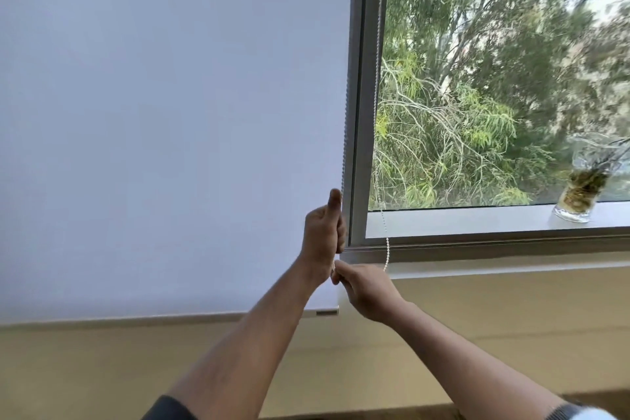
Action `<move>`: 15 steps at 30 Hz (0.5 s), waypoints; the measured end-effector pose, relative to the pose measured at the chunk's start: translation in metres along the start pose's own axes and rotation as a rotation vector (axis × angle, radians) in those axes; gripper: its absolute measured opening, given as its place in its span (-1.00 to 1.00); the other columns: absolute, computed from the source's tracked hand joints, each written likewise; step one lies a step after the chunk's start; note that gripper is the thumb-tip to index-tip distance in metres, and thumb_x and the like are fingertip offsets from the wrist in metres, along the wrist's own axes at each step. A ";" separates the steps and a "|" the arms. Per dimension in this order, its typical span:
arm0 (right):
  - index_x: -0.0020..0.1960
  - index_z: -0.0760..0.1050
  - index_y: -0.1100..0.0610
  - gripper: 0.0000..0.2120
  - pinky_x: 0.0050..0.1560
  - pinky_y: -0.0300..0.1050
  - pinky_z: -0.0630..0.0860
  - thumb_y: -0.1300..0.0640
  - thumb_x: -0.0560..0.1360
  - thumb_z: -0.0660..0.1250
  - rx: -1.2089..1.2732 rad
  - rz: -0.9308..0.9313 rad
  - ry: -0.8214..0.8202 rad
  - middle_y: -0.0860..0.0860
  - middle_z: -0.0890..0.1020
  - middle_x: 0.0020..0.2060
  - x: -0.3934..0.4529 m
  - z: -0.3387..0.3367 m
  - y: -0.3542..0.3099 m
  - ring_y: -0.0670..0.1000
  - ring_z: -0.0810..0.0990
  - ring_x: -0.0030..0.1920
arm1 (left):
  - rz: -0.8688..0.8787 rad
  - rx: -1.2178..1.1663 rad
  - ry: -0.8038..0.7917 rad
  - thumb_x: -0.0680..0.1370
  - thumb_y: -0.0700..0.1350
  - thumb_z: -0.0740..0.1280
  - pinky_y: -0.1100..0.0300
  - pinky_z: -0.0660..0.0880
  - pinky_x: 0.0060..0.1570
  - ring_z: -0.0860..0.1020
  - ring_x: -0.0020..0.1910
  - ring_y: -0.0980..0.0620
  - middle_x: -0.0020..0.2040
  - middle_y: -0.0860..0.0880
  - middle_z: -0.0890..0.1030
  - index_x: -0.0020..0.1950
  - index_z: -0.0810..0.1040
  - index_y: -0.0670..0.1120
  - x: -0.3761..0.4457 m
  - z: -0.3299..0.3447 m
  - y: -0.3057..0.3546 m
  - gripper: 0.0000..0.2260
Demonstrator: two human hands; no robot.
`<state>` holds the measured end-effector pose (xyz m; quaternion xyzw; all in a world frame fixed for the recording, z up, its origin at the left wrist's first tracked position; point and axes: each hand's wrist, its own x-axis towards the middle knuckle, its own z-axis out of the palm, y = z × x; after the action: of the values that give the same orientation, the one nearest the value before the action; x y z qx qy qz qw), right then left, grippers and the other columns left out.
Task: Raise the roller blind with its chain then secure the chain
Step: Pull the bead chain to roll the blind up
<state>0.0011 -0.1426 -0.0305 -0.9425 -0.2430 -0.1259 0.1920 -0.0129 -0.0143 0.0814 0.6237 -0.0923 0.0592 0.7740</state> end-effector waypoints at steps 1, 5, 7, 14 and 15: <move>0.03 0.46 -0.07 -0.88 -0.18 0.04 0.54 0.10 0.63 0.16 0.045 0.034 0.003 -0.09 0.71 -0.07 -0.003 0.003 -0.001 0.13 0.65 -0.07 | -0.009 0.019 0.007 0.64 0.20 0.21 0.28 0.10 -0.56 0.12 -0.61 0.11 -0.59 0.07 0.20 -0.51 0.19 0.04 -0.005 -0.002 -0.005 -0.44; 0.24 0.59 0.15 -0.74 0.26 0.07 0.54 0.29 0.68 0.18 0.470 0.195 0.113 0.06 0.68 0.15 0.000 -0.016 -0.016 0.09 0.63 0.20 | -0.022 0.074 0.074 0.62 0.18 0.23 0.28 0.13 -0.56 0.15 -0.62 0.09 -0.59 0.03 0.19 -0.52 0.21 0.01 -0.019 -0.019 -0.026 -0.45; 0.31 0.55 0.28 -0.72 0.38 0.13 0.52 0.35 0.70 0.14 0.743 0.241 0.239 0.21 0.67 0.19 0.008 -0.041 -0.034 0.18 0.63 0.27 | -0.027 0.108 0.098 0.61 0.20 0.23 0.28 0.14 -0.55 0.16 -0.60 0.09 -0.55 0.00 0.20 -0.51 0.24 0.01 -0.024 -0.028 -0.040 -0.46; 0.16 0.55 0.04 -0.73 -0.36 -0.14 0.43 0.21 0.69 0.09 0.989 0.010 0.466 0.01 0.56 -0.36 0.040 -0.102 -0.097 -0.04 0.48 -0.39 | -0.039 0.178 0.111 0.63 0.17 0.22 0.14 0.10 -0.44 0.17 -0.53 0.06 -0.50 -0.05 0.19 -0.48 0.27 0.03 -0.034 -0.025 -0.079 -0.50; 0.09 0.55 0.04 -0.74 -0.39 -0.16 0.33 0.23 0.67 0.09 0.889 0.002 0.541 -0.04 0.47 -0.43 0.042 -0.099 -0.099 -0.07 0.38 -0.44 | -0.033 0.190 0.097 0.63 0.15 0.23 0.14 0.13 -0.43 0.19 -0.54 0.09 -0.50 -0.08 0.19 -0.49 0.32 0.02 -0.035 -0.021 -0.082 -0.50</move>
<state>-0.0276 -0.0877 0.1013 -0.7039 -0.2139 -0.2493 0.6298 -0.0289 -0.0104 -0.0084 0.6921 -0.0385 0.0853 0.7157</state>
